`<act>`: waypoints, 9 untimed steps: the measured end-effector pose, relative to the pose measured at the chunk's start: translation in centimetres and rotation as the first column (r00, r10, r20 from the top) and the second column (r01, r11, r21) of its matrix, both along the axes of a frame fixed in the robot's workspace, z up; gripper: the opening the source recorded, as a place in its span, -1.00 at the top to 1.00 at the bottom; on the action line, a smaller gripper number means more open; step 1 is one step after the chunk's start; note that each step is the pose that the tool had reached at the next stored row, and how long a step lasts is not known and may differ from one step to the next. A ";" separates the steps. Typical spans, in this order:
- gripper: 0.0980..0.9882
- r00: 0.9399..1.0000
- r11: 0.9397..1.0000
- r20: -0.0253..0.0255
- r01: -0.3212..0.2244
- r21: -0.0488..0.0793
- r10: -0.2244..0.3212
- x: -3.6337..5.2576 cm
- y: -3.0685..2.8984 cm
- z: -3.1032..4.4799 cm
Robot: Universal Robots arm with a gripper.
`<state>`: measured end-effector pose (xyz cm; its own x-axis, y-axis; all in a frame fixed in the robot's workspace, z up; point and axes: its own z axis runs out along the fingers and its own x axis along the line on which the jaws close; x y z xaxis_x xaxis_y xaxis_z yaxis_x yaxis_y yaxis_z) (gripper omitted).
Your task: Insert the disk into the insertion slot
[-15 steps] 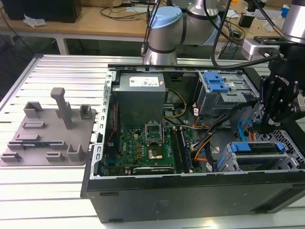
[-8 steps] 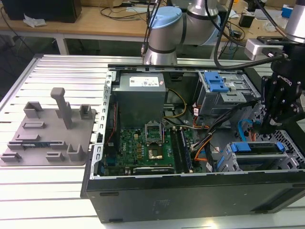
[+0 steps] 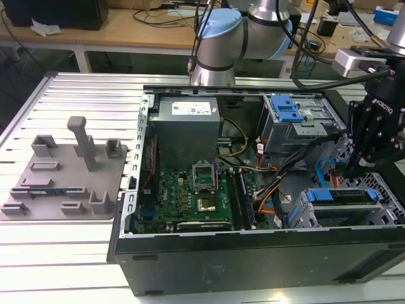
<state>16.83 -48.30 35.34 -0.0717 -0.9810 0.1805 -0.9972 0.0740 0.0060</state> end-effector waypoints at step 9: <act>0.84 1.000 0.999 -0.008 -0.029 0.014 0.030 0.40 -0.65 0.00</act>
